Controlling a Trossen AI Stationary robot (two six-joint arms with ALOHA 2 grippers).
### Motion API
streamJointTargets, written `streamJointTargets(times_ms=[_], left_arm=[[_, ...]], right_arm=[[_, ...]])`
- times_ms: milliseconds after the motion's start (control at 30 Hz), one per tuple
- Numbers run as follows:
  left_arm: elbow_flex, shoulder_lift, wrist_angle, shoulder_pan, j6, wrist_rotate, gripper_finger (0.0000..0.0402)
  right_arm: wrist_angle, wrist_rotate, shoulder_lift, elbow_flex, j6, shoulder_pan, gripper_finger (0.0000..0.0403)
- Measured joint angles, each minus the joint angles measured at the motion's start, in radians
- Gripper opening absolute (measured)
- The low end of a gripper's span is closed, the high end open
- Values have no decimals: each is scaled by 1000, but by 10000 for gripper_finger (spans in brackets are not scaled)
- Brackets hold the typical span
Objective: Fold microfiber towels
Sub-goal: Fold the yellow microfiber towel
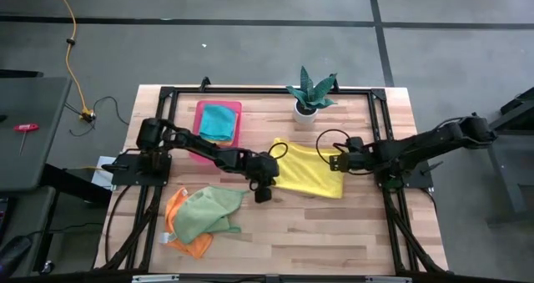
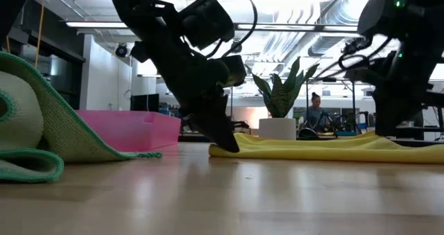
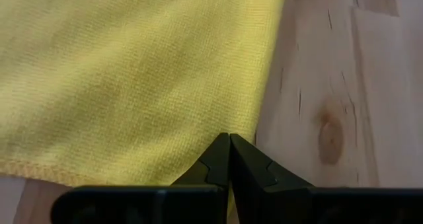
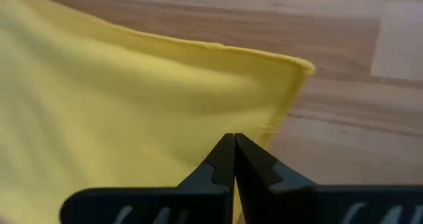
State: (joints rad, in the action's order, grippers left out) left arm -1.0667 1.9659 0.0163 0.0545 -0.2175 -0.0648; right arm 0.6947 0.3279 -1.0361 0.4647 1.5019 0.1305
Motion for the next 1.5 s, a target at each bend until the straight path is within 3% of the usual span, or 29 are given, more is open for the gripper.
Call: streamJointTargets(times_ms=[233, 467, 700, 867, 967, 1133, 1500], left_arm=[[-17, -53, 51, 20, 21, -86, 0], [-17, -259, 138, 89, 163, -69, 0], [-8, -504, 138, 138, 179, -81, 0], [-8, -612, 133, 135, 178, -86, 0], [-8, -650, 109, 125, 177, -155, 0], [-8, -687, -15, 104, 151, -317, 0], [-8, -713, -52, 72, 70, -284, 0]], right_arm=[[39, -2, 96, 107, -85, 55, 0], [71, -151, 107, 143, -98, 93, 23], [261, -235, 63, 143, -18, 109, 130], [247, -203, 29, 139, 29, 108, 210], [150, -213, 21, 65, 84, 96, 234], [-126, -196, 23, -84, 195, 85, 240], [-204, -189, -76, -96, 265, 83, 216]])
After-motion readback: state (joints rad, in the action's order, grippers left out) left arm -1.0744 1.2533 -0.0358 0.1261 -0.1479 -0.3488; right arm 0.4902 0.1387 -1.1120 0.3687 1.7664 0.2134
